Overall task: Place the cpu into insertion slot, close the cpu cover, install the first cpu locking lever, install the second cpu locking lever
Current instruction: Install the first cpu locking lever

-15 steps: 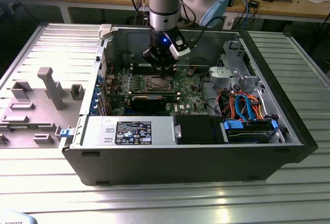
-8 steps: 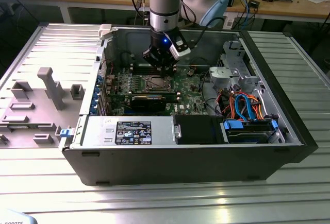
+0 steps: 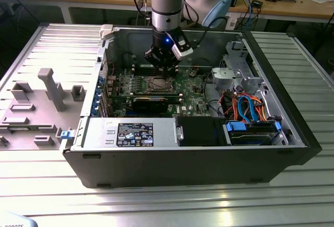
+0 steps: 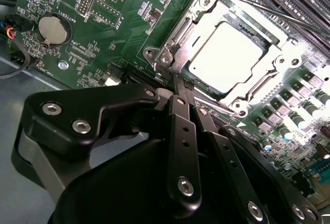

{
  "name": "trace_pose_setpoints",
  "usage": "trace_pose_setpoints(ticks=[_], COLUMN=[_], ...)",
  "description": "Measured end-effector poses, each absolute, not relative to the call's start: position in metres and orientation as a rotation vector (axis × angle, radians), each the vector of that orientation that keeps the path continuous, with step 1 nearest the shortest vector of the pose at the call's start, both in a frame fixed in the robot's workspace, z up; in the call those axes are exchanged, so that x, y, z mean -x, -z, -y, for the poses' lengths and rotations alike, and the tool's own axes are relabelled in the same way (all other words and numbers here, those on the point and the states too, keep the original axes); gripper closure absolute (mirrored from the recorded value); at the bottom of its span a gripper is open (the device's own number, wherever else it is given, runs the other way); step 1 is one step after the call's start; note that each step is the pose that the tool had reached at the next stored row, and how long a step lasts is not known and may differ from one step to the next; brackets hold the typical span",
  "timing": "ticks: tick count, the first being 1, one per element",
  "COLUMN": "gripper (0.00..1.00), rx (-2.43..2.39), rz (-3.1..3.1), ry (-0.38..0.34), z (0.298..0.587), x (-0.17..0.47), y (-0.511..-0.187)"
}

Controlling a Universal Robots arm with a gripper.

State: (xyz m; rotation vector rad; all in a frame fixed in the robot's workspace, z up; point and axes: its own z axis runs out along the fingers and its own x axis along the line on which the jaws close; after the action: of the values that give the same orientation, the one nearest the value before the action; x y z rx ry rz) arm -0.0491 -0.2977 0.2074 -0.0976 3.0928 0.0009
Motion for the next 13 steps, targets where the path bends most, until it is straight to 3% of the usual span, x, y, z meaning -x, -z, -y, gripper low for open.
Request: trace_pose_setpoints(ticks=[13], gripper=[0.89], rx=[0.099], rz=[-3.094], ry=[0.061], z=[0.2971], x=[0.0486], y=[-0.2046])
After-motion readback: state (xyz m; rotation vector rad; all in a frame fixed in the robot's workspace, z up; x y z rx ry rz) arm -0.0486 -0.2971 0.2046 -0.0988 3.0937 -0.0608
